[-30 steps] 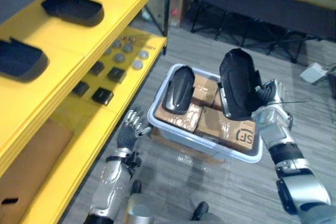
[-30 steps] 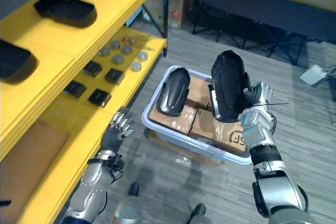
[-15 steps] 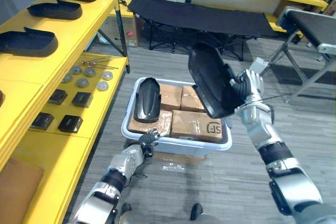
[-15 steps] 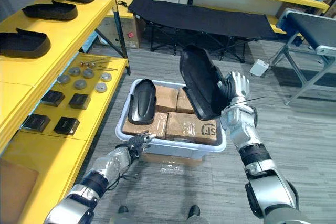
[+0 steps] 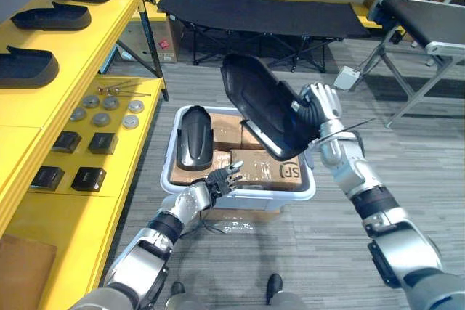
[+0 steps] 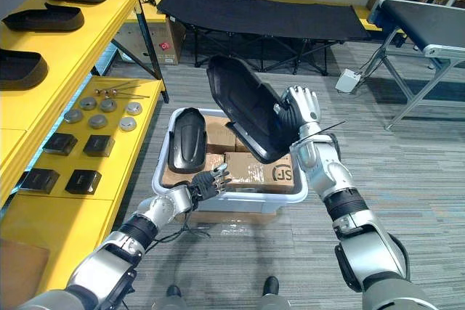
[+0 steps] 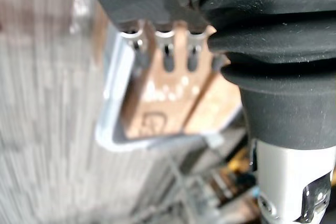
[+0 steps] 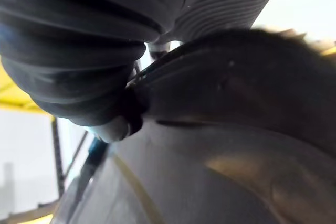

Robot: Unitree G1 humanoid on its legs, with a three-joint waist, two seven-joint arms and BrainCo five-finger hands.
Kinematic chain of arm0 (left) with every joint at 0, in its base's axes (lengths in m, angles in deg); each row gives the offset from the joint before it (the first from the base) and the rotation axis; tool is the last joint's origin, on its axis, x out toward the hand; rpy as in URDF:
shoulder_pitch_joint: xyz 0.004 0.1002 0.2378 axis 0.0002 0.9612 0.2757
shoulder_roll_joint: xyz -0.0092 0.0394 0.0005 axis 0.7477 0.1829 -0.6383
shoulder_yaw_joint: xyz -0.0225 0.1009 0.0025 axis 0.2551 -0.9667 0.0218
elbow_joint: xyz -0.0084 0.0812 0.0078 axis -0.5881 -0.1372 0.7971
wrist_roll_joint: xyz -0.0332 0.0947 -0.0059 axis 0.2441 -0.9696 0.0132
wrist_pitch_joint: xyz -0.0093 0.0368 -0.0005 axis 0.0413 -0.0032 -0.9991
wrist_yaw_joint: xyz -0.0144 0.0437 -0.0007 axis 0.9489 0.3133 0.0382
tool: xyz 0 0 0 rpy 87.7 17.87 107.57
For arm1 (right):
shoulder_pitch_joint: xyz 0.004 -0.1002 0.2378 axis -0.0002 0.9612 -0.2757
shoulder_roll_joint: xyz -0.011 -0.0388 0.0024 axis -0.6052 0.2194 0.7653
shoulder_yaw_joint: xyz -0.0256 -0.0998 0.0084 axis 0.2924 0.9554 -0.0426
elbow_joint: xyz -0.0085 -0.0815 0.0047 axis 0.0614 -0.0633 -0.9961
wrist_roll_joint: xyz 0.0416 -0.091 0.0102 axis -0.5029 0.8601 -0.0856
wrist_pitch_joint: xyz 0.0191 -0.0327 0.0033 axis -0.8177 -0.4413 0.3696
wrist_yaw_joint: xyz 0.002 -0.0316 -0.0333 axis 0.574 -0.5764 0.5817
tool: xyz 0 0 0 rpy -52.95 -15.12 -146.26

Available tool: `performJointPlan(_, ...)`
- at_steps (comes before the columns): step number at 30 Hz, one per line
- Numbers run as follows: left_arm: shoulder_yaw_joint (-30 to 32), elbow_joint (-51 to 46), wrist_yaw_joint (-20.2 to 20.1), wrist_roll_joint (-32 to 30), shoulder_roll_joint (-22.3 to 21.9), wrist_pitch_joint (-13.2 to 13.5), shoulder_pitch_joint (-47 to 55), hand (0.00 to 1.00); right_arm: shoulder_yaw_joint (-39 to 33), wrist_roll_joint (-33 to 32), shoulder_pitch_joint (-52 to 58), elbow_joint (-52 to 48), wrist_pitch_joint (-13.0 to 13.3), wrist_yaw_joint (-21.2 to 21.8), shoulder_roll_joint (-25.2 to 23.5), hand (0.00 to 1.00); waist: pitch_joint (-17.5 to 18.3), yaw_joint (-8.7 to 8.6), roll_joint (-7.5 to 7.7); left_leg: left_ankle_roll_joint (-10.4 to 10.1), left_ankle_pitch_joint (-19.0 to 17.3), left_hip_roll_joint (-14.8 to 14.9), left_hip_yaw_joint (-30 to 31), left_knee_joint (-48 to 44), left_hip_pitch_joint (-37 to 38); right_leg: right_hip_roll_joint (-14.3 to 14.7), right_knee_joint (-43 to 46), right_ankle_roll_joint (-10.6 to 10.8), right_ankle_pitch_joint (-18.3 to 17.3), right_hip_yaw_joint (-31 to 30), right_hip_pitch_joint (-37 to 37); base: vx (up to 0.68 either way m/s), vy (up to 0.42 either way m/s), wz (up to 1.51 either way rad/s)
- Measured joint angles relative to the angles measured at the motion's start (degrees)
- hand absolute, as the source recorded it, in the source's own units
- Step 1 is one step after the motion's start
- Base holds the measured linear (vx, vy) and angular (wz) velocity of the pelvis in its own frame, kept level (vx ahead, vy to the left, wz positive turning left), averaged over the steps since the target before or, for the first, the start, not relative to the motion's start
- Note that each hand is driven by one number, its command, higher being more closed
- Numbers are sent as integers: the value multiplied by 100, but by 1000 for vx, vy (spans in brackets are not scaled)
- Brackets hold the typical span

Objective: Walk over and take plastic housings, then place them on the shelf

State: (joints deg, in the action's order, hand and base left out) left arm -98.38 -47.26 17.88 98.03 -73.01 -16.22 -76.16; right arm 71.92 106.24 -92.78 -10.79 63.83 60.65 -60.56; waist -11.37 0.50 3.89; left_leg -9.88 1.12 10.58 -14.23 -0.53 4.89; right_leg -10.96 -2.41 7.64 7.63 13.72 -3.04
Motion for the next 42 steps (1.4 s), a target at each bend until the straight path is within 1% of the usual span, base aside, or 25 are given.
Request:
performJointPlan(1,-4,-1,-9,15,-23,117,-11,0,104,-4,1,0,29,3,-16,100,9,-5,-47,3,-3,0,5,-4,1,-1,0,0,1,0,-4,-43,5,0)
performJointPlan(2,-14,-1,-9,70,-41,161,-11,0,171,-6,1,0,34,4,-24,100,18,-8,-81,5,-4,0,8,-5,2,-1,0,0,1,1,-6,-31,6,1)
performJointPlan(3,-80,-10,-11,192,-97,270,-11,0,246,-8,9,1,60,9,-65,100,36,-9,-157,5,-3,0,16,-6,1,-1,1,0,1,7,-9,0,0,0)
performJointPlan(4,-150,-15,1,273,-147,438,-11,0,347,-9,20,2,78,10,-99,100,51,-9,-235,5,-2,0,25,-6,1,-1,1,0,1,11,-13,0,0,0)
performJointPlan(6,-173,-43,22,477,-224,673,-11,0,430,-10,100,12,108,12,-194,100,88,-6,-324,5,0,0,50,-4,-3,0,1,0,1,26,-21,-18,4,3)
performJointPlan(7,-175,-80,27,668,-306,848,-11,0,448,-11,162,33,124,12,-286,100,101,-2,-346,5,0,0,76,-4,-1,1,1,0,1,29,-27,0,0,0)
performJointPlan(8,-175,-101,33,720,-342,954,-16,0,473,-11,174,55,134,12,-327,100,102,-8,-347,4,0,0,79,-4,-1,1,1,0,1,29,-27,0,0,0)
performJointPlan(10,-179,-106,169,961,-417,1240,-29,0,550,-24,178,119,138,-12,-403,100,102,-14,-347,4,1,0,87,-4,0,1,3,0,1,33,-33,0,0,0)
performJointPlan(13,-173,-107,324,1081,-430,1464,-32,0,553,-44,178,238,137,-43,-509,100,102,-13,-346,3,2,0,102,-4,13,2,3,0,1,45,-61,-9,4,2)
performJointPlan(14,-171,-107,389,1080,-417,1543,-32,100,556,-79,185,290,135,-64,-562,100,102,-4,-346,3,2,0,106,-4,12,1,3,0,1,50,-64,0,0,0)
performJointPlan(15,-171,-107,431,1081,-418,1590,-32,100,562,-85,201,291,135,-87,-582,100,102,5,-346,3,2,0,107,-4,12,2,3,0,1,50,-64,0,0,0)
performJointPlan(18,-164,-109,606,1210,-463,1972,-32,100,627,-272,320,290,135,-242,-726,100,102,24,-340,3,1,0,114,-4,14,2,2,0,1,68,-84,-7,3,2)
performJointPlan(19,-160,-113,623,1331,-463,2126,-32,100,627,-312,368,289,135,-304,-755,100,101,23,-331,3,1,1,113,-4,16,2,2,-1,1,67,-84,0,0,0)
performJointPlan(21,-157,-113,623,1355,-471,2317,-32,100,634,-400,438,287,136,-385,-839,100,98,22,-314,3,1,1,111,-4,16,2,1,-1,0,67,-84,0,0,0)
performJointPlan(24,-159,-113,623,1357,-483,2594,-30,100,663,-539,523,237,167,-449,-881,100,96,16,-261,3,1,4,104,-4,22,4,-3,-1,0,63,-88,0,0,0)
performJointPlan(26,-160,-113,633,1356,-483,2716,-30,100,688,-581,576,131,282,-549,-893,100,101,8,-211,3,1,8,99,-4,30,9,-9,-1,0,60,-92,-3,1,-2)
performJointPlan(27,-163,-113,635,1357,-483,2830,-28,100,708,-583,624,-16,338,-623,-929,100,102,0,-135,3,1,9,94,1,43,10,-14,-1,0,49,-96,0,0,0)
performJointPlan(29,-166,-113,635,1358,-483,2901,-27,100,713,-591,627,-21,359,-674,-964,100,103,0,-76,2,1,8,89,4,62,10,-14,-1,0,45,-109,0,0,-3)
performJointPlan(31,-199,-113,632,1481,-483,3022,-21,100,754,-697,643,-94,360,-716,-1000,100,115,3,32,2,0,8,67,14,85,9,-15,-1,0,34,-115,0,0,-2)
performJointPlan(34,-220,-113,528,1496,-483,3027,12,100,754,-719,766,-218,359,-796,-1003,100,141,13,93,1,0,8,38,24,98,8,-24,-1,0,27,-116,0,0,0)
performJointPlan(36,-219,-112,448,1495,-483,3027,55,100,768,-796,804,-235,360,-803,-1007,100,145,8,100,2,0,8,13,29,105,7,-32,-1,0,24,-112,0,0,-4)
performJointPlan(39,-233,-113,258,1447,-484,3060,138,100,813,-949,960,-327,379,-963,-1027,100,147,-5,104,2,0,7,-5,39,107,8,-58,-1,1,24,-112,0,0,-1)
performJointPlan(40,-269,-113,188,1446,-490,3130,163,100,814,-966,1043,-410,389,-1044,-1045,100,148,-5,105,2,0,7,-8,44,107,8,-68,0,1,24,-112,0,0,0)
performJointPlan(41,-333,-125,113,1451,-493,3253,209,100,807,-1019,1106,-448,418,-1098,-1060,0,152,-5,110,2,0,3,-11,52,108,7,-81,1,2,25,-114,0,0,0)
performJointPlan(42,-334,-182,89,1452,-499,3288,257,100,808,-1054,1149,-479,452,-1126,-1063,0,153,-5,112,2,0,3,-11,57,108,7,-86,2,2,26,-114,0,0,0)
